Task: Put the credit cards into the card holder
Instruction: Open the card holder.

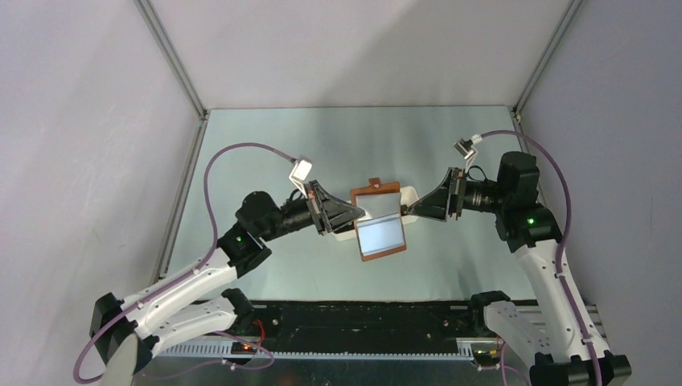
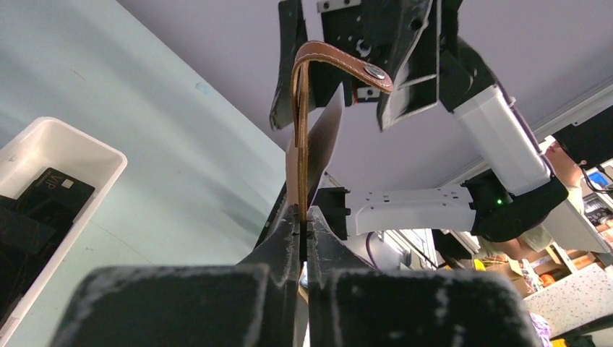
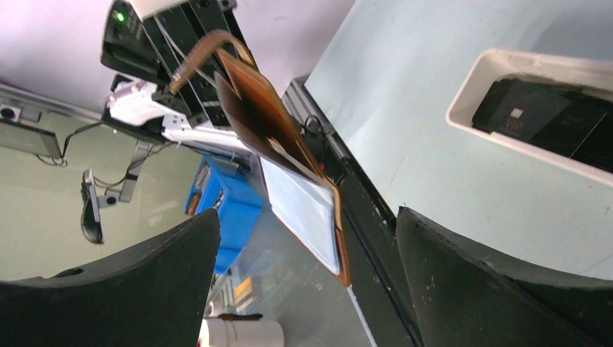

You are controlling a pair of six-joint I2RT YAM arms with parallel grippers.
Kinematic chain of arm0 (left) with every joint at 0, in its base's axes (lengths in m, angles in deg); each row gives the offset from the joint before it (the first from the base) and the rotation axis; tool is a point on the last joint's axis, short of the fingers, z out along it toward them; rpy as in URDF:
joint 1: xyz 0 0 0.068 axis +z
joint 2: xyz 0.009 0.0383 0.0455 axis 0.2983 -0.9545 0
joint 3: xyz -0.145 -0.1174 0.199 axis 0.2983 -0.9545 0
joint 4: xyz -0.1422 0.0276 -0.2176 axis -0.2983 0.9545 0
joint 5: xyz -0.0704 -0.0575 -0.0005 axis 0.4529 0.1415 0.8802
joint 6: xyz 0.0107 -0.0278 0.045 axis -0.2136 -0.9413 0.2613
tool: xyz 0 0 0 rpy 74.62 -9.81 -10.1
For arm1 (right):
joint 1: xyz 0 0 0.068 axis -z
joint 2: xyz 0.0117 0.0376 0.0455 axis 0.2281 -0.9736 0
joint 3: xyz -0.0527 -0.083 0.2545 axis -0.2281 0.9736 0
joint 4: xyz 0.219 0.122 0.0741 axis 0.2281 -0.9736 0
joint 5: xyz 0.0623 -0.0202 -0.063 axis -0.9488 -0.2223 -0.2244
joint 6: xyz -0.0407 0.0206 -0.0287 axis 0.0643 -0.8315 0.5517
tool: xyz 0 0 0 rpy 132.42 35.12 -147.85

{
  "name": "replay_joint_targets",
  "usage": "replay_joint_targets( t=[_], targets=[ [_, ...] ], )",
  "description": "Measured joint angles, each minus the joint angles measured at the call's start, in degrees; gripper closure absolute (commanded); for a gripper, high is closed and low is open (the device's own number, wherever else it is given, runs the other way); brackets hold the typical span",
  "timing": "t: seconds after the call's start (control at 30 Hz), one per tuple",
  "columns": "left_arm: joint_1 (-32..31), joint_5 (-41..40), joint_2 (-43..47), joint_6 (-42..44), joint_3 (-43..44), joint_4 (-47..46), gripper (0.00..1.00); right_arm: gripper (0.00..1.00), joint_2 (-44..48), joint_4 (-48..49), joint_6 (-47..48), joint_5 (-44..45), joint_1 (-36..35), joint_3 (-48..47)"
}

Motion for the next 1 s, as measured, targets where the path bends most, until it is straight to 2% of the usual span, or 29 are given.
replay_joint_targets(
  t=[0.2, 0.33, 0.4, 0.43, 0.47, 0.5, 0.53, 0.57, 0.6, 0.67, 0.73, 0.87, 1.0],
  targets=[
    [0.02, 0.74, 0.07, -0.59, 0.57, 0.28, 1.0, 0.06, -0.5, 3.61, -0.96, -1.99, -4.04, 4.76],
    [0.02, 2.47, -0.81, -1.05, 2.4, 0.11, 1.0, 0.12, -3.34, 9.07, -3.17, -2.45, -9.66, 4.85],
    [0.04, 3.17, -0.96, -1.18, 2.78, 0.0, 0.97, 0.35, -4.83, 11.93, -4.83, -2.27, -12.87, 4.85],
    [0.07, 3.45, -1.03, -1.31, 2.82, -0.07, 0.91, 0.68, -5.81, 13.86, -5.92, -2.19, -14.16, 4.87],
    [0.07, 3.72, -1.14, -1.4, 2.82, -0.04, 0.72, 0.83, -6.49, 15.34, -6.62, -2.19, -15.02, 4.87],
    [0.07, 4.0, -1.36, -1.51, 2.82, 0.0, 0.6, 0.97, -7.3, 17.05, -7.61, -2.25, -15.82, 4.92],
    [0.07, 4.31, -1.62, -1.88, 2.82, 0.0, 0.34, 1.0, -8.28, 19.08, -9.49, -2.29, -16.5, 4.96],
    [0.07, 4.39, -1.73, -1.66, 2.82, 0.04, 0.23, 1.0, -8.9, 20.26, -10.25, -2.43, -16.74, 5.03],
    [0.09, 4.42, -1.79, -1.97, 2.8, 0.04, 0.06, 1.0, -9.4, 21.31, -11.3, -2.34, -16.87, 5.09],
    [0.13, 3.65, -1.31, -3.15, 2.32, -0.28, 0.01, 1.0, -9.62, 22.29, -12.35, -1.38, -16.76, 5.25],
    [0.13, 2.43, 0.22, -3.67, 0.52, -0.79, 0.0, 1.0, -8.87, 22.16, -12.83, 0.26, -16.22, 5.29],
    [0.13, 0.2, 3.69, -5.55, -4.35, -1.66, 0.0, 1.0, -4.87, 22.6, -14.86, 4.44, -14.64, 6.27],
    [-0.72, 0.24, 1.6, -7.89, -5.4, -4.39, 0.05, 1.0, -1.95, 24.98, -17.62, 7.45, -14.19, 7.17]
  ],
)
